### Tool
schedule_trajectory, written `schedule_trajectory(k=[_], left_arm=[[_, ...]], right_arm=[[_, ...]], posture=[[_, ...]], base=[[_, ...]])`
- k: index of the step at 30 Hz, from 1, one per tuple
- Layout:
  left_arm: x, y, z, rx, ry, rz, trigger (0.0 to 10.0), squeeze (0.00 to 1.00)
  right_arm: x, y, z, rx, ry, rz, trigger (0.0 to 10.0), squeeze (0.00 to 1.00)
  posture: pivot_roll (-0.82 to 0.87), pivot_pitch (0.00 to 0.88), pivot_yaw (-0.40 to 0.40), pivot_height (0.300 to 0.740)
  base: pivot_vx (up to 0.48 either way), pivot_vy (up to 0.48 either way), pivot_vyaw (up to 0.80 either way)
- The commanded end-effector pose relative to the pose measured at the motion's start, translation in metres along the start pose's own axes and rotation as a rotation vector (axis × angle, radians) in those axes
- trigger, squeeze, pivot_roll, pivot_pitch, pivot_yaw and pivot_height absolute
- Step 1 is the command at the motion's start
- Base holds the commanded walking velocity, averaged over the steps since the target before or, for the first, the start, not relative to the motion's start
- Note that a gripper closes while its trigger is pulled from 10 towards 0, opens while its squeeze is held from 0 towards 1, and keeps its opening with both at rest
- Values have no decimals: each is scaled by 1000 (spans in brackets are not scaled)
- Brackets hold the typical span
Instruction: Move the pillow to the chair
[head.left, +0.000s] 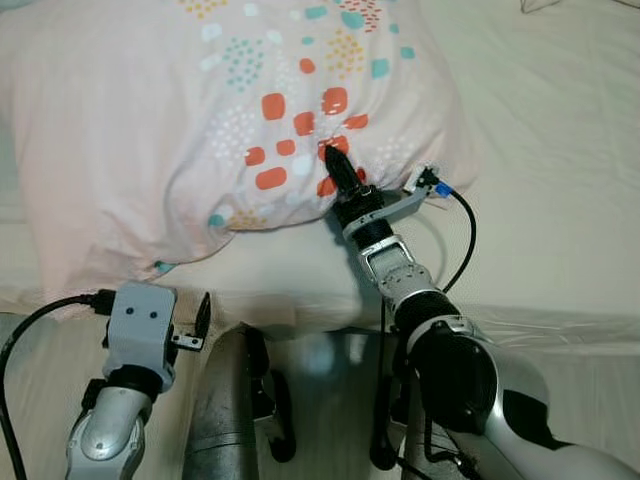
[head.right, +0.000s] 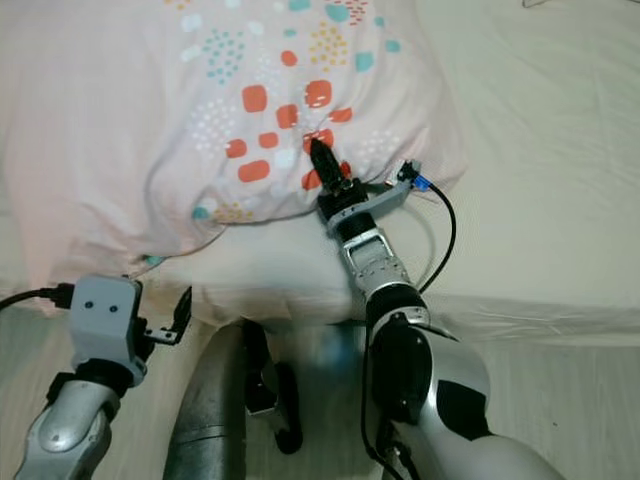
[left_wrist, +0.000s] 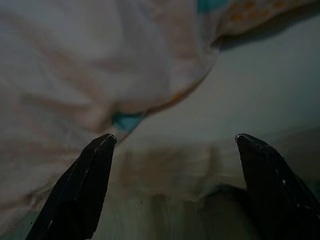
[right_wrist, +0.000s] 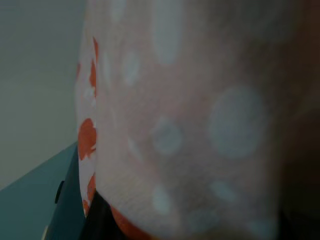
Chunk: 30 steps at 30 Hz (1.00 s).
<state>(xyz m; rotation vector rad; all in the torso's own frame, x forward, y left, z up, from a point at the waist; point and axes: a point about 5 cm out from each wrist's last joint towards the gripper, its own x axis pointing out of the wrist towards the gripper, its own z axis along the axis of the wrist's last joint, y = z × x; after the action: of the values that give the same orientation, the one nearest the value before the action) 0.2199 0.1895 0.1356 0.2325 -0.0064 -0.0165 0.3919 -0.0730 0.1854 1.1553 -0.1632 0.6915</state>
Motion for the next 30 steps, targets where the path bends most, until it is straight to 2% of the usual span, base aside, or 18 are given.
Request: schedule_trajectory(k=[1,8,11,13,14,15,16,17,18,20,22,23,24,25,26,27,29,30], left_arm=[[-4,3,-12,8,55,7,10000,0],[12,-10,-14,-25,30,2,10000,0],[19,-14,-14,-37,16,3,10000,0],[25,-16,-13,-45,4,11,10000,0],[27,-16,-13,-47,-2,15,10000,0],[27,-16,-13,-47,-2,15,10000,0],[30,-16,-13,-52,-9,23,10000,0],[35,-17,-13,-60,-18,35,10000,0],[35,-17,-13,-60,-18,35,10000,0],[39,-18,-12,-65,-28,37,10000,0],[40,-19,-13,-65,-31,37,10000,0],[47,-21,-13,-67,-37,33,10000,0],[47,-21,-13,-67,-37,33,10000,0],[50,-21,-12,-67,-45,32,10000,0],[53,-20,-11,-66,-55,36,10000,0],[53,-20,-11,-66,-55,36,10000,0],[57,-18,-10,-62,-69,43,10000,0],[59,-15,-9,-58,-74,53,10000,0]], right_arm=[[-4,-1,-10,3,41,28,0,0],[7,17,10,-56,27,185,0,0],[15,28,5,-145,99,255,0,0],[19,44,-1,-161,154,388,0,0],[19,54,-4,-153,174,474,0,0],[19,54,-4,-153,174,474,0,0],[18,68,-4,-136,191,575,0,0],[14,97,6,-71,168,758,0,0],[14,97,6,-71,168,758,0,0],[12,120,29,21,69,858,0,0],[12,126,38,58,29,879,0,0],[19,127,51,1,-10,827,0,0],[19,127,51,1,-10,827,0,0],[23,122,54,-62,-9,765,0,0],[28,109,60,-137,-30,629,0,0],[28,109,60,-137,-30,629,0,0],[28,86,65,-248,-32,434,0,0],[22,65,63,-343,0,302,0,0]], posture=[[195,468,66,591],[133,418,37,591],[116,398,19,591],[94,370,1,591],[86,359,-6,591],[86,359,-6,591],[72,338,-12,591],[57,321,-19,591],[57,321,-19,591],[46,309,-25,591],[43,305,-26,591],[29,287,-27,591],[29,287,-27,591],[24,275,-29,591],[20,269,-29,591],[20,269,-29,591],[15,256,-31,591],[12,250,-32,591]], base=[[0,0,0],[0,0,0],[0,0,0],[0,0,0],[0,0,0],[0,0,0],[0,0,0],[0,0,0],[0,0,0],[0,0,0],[0,0,0],[0,0,0],[0,0,0],[0,0,0],[0,0,0],[0,0,0],[0,0,0],[0,0,0]])
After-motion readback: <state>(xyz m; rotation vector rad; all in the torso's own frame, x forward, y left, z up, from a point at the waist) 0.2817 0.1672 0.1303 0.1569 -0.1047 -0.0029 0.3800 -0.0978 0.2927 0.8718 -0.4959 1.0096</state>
